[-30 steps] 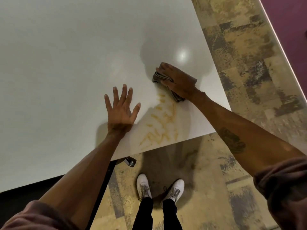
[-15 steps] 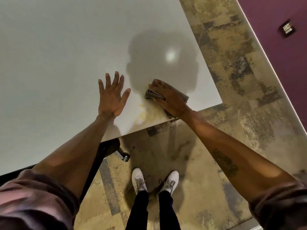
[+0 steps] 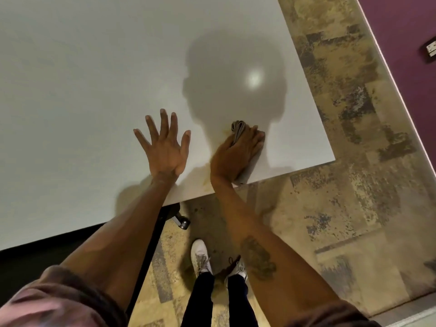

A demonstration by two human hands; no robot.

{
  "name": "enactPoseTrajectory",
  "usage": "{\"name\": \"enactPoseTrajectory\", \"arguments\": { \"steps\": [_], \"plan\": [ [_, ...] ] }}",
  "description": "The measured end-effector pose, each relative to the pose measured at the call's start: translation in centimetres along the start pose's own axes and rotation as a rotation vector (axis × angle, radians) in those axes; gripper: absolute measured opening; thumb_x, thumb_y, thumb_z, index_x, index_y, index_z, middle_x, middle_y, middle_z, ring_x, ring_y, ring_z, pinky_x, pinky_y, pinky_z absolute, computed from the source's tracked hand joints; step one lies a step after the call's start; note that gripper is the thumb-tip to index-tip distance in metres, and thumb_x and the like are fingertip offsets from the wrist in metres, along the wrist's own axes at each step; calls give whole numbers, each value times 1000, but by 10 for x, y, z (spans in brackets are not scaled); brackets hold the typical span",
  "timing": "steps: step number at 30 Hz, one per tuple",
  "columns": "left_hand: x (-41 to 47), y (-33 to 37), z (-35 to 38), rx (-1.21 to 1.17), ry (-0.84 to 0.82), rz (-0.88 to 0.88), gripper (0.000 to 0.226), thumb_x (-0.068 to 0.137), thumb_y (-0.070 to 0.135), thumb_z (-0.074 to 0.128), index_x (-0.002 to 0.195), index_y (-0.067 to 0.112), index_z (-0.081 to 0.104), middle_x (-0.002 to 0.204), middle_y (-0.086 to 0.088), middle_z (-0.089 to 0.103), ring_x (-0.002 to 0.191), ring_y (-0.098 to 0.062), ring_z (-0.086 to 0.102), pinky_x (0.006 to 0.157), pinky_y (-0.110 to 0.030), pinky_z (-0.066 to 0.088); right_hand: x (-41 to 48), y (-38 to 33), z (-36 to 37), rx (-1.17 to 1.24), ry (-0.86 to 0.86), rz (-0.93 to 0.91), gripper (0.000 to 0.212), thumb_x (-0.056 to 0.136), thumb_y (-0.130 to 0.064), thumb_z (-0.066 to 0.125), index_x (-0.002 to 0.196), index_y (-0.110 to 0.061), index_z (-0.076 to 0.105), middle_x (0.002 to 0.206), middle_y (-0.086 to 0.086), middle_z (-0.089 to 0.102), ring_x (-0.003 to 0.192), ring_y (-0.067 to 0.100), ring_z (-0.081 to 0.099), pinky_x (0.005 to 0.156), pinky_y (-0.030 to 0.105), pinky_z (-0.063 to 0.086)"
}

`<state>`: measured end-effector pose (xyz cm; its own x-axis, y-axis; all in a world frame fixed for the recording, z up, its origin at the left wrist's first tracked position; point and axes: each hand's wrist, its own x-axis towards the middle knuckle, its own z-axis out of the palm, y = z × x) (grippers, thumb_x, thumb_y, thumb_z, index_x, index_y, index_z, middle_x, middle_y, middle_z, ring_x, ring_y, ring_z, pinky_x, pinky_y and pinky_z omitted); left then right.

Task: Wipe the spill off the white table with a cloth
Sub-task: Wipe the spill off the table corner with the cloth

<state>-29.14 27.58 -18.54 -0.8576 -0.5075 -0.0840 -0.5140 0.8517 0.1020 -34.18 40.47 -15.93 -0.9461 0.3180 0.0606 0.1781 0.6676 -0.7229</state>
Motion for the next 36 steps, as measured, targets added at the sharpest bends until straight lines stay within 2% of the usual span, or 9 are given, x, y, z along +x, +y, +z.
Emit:
{"name": "enactPoseTrajectory", "arguments": {
  "steps": [6,9,14,21,24,29,32,36],
  "plan": [
    [4,0,-1,-26,-23,24,74,102,63,-1,165,24,2,173,0,-2,160,-34,-1,120,-71,7,43,-23,26,11,12,-57,42,96,-10,49,136,1,53,151,21,43,147,37,29,123,49,17],
    [4,0,0,18,-15,31,72,105,61,6,165,22,6,173,-1,3,160,-33,4,120,-71,10,67,-33,39,23,12,-78,39,93,-7,53,131,2,57,148,22,46,144,39,33,121,51,22],
    [4,0,-1,10,19,57,69,107,58,19,163,19,23,170,-3,19,158,-34,13,118,-72,13,102,-47,57,66,-16,-141,43,90,-6,52,131,8,55,142,30,49,138,47,39,117,57,29],
    [8,4,-7,15,-28,33,68,105,58,27,162,19,27,169,-5,23,157,-36,17,117,-74,13,153,-64,72,94,-262,-234,47,96,-10,51,141,4,47,149,23,42,144,38,31,120,45,27],
    [8,4,-7,5,-42,33,69,105,58,26,162,19,26,169,-5,23,157,-37,16,117,-74,11,172,-71,75,72,-369,-336,45,94,-10,52,137,2,52,141,20,50,137,34,41,115,40,32],
    [6,5,-7,-16,-29,56,67,106,53,26,162,16,27,169,-5,23,158,-37,15,118,-74,11,190,-77,72,68,-575,-515,38,91,-10,52,127,-1,58,127,16,58,121,28,53,106,38,41],
    [4,4,-5,-49,1,70,64,107,46,30,161,12,29,169,-6,24,157,-37,15,117,-74,11,191,-76,66,59,-747,-628,41,92,-13,54,132,-4,57,130,14,57,121,23,53,105,27,40],
    [2,3,-4,-37,-5,93,62,107,37,28,163,10,22,171,-6,17,158,-38,10,118,-73,10,181,-66,56,41,-927,-733,45,93,-14,56,137,-8,54,140,15,53,126,17,46,96,-7,23]
  ]
}}
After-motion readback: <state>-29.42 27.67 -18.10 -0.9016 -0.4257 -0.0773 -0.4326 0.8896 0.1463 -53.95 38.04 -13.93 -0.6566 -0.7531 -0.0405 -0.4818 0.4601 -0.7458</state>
